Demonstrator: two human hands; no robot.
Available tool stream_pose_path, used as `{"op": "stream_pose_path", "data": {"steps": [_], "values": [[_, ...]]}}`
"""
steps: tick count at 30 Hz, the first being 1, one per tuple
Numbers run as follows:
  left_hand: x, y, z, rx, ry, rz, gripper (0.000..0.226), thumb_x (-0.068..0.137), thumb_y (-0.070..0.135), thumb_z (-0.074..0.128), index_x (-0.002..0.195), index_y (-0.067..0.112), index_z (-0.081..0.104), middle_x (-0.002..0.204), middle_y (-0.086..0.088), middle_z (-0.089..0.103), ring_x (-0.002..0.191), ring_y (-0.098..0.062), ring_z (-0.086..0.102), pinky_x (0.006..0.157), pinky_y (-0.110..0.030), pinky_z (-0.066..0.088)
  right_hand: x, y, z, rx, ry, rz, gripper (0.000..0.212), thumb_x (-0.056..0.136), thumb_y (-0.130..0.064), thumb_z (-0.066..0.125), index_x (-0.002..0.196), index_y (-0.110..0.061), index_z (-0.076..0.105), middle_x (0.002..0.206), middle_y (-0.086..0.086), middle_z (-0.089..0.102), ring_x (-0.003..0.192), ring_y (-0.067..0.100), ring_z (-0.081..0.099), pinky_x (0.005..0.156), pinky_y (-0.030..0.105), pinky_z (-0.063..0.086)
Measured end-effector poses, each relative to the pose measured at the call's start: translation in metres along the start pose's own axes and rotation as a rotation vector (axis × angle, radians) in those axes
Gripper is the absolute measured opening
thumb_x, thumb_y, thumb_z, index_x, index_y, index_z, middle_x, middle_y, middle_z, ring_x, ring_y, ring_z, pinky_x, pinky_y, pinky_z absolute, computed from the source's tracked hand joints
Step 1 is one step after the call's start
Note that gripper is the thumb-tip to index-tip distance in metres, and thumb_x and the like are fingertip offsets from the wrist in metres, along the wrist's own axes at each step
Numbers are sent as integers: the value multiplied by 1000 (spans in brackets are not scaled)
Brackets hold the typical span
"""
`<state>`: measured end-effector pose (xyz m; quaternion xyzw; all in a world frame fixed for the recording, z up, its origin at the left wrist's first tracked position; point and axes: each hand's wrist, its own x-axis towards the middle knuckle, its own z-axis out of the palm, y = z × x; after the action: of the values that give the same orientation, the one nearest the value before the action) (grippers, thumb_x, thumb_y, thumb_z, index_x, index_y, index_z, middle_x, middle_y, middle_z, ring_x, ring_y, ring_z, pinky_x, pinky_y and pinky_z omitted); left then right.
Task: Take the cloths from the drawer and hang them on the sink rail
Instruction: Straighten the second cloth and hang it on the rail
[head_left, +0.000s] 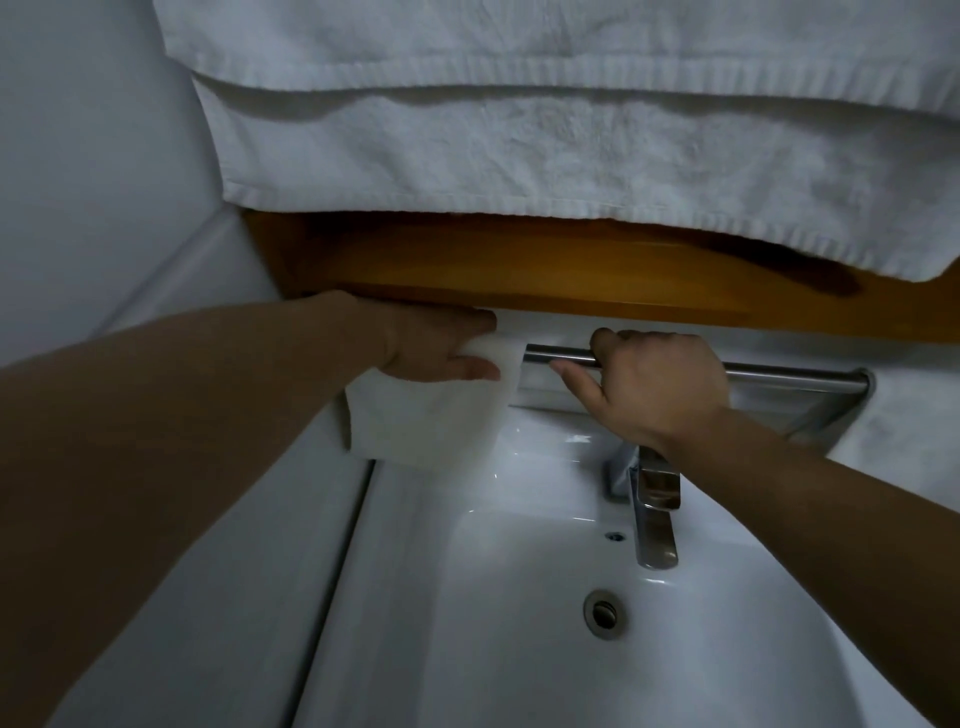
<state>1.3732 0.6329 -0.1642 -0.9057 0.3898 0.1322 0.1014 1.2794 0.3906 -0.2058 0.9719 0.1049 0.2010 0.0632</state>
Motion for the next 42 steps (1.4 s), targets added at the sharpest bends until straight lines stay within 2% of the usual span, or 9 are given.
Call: {"op": "stream_pose_path", "data": {"steps": [3,8,12,16,21,27,30,40,42], "values": [[-8,11,2,57,91,-99,86,79,79,5,136,27,44,136,-1,53,123,-26,49,107,-42,35,0,0,0,9,2,4,72,95,-69,13,78,-16,60,50,-5,37,40,18,37,46,22,30],[-34,23,27,185,578,-153,69,95,63,16,121,17,60,96,-9,70,81,-31,66,68,-36,51,0,0,-2,15,-4,6,71,95,-68,14,80,-18,61,49,-8,30,40,16,36,46,21,31],[-48,17,45,90,568,-213,69,95,62,21,125,14,59,111,-11,68,97,-33,64,85,-44,51,0,0,-3,22,-13,-1,71,95,-68,13,81,-18,61,50,-9,28,40,16,36,46,21,29],[-55,23,53,143,578,-231,64,94,60,30,131,14,54,121,-11,63,107,-32,59,96,-46,41,-2,2,-3,49,-6,-34,67,95,-68,15,91,-19,60,61,-5,48,49,17,44,48,24,32],[-48,24,49,113,555,-299,58,93,61,31,127,19,52,116,-7,64,105,-30,58,92,-45,41,4,-2,-4,128,36,-133,61,95,-67,23,120,-22,55,85,1,68,70,21,64,54,28,46],[-39,12,44,154,480,-265,61,93,64,24,120,19,55,102,-9,67,90,-29,63,80,-43,51,23,-33,-5,225,40,-308,56,93,-59,41,137,-23,42,94,3,68,70,25,66,53,30,49],[-32,9,33,136,475,-235,74,90,70,10,113,18,58,90,-6,68,79,-26,65,70,-36,52,33,-37,-3,240,-34,-342,52,96,-55,39,139,-26,36,98,2,66,69,27,65,52,28,42],[-25,2,16,44,296,-194,82,79,76,3,107,24,60,106,-1,66,102,-22,60,90,-34,45,32,-40,4,198,-7,-297,49,98,-54,31,127,-20,51,79,2,66,52,26,58,48,25,34],[-30,5,13,62,350,-162,85,79,72,-1,112,24,61,102,-2,68,97,-22,62,85,-34,46,32,-42,3,187,-12,-292,49,97,-53,32,124,-19,53,75,2,65,49,26,57,47,25,34]]}}
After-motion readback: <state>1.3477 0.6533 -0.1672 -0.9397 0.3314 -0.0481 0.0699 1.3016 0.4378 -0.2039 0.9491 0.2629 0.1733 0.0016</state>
